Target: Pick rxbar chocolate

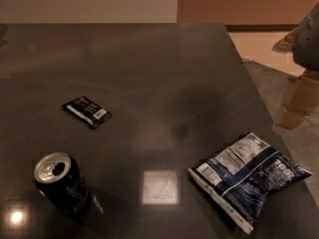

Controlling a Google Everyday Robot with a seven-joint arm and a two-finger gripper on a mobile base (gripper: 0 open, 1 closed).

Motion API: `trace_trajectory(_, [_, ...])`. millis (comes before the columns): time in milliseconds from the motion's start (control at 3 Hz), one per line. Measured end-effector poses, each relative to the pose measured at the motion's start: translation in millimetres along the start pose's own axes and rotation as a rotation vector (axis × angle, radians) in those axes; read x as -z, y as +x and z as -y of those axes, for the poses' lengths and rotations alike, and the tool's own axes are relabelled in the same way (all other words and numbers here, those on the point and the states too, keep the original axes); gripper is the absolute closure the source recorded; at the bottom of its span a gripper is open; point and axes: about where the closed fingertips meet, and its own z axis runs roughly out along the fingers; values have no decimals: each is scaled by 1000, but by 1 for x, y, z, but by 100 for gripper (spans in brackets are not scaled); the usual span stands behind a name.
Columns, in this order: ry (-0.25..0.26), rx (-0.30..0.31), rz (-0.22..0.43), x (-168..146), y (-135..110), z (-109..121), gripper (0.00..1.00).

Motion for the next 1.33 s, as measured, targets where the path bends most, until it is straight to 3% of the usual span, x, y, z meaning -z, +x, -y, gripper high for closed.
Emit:
trace_trajectory(333, [5, 0, 6, 1, -2, 1, 0])
trace_trajectory(1000, [-19, 0, 128, -6, -60, 25, 0])
trace_trajectory(1333, [-41, 2, 157, -15, -90, 36, 0])
